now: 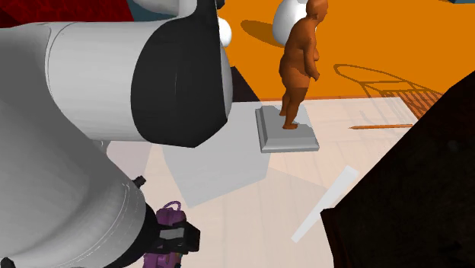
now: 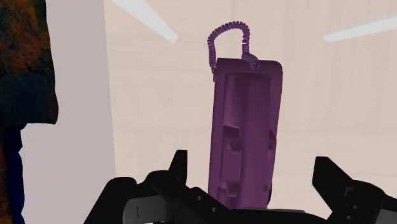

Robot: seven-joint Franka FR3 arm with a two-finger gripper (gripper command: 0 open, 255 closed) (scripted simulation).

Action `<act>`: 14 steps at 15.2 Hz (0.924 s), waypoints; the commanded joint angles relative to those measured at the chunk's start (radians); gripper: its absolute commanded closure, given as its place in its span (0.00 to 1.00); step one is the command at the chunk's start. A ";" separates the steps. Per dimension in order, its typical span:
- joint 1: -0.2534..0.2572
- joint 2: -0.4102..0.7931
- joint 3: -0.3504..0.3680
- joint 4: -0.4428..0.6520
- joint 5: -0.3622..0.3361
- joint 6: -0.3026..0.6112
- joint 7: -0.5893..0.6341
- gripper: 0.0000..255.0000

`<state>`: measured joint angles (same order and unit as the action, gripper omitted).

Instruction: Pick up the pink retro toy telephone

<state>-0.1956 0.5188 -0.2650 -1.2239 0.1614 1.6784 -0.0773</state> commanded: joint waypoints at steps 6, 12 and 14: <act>0.005 -0.002 0.001 -0.051 0.000 0.050 -0.002 1.00; 0.005 -0.002 0.001 -0.051 0.000 0.049 -0.002 1.00; 0.005 -0.004 0.001 -0.054 0.000 0.050 -0.002 1.00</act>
<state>-0.1903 0.5153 -0.2644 -1.2751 0.1616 1.7285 -0.0794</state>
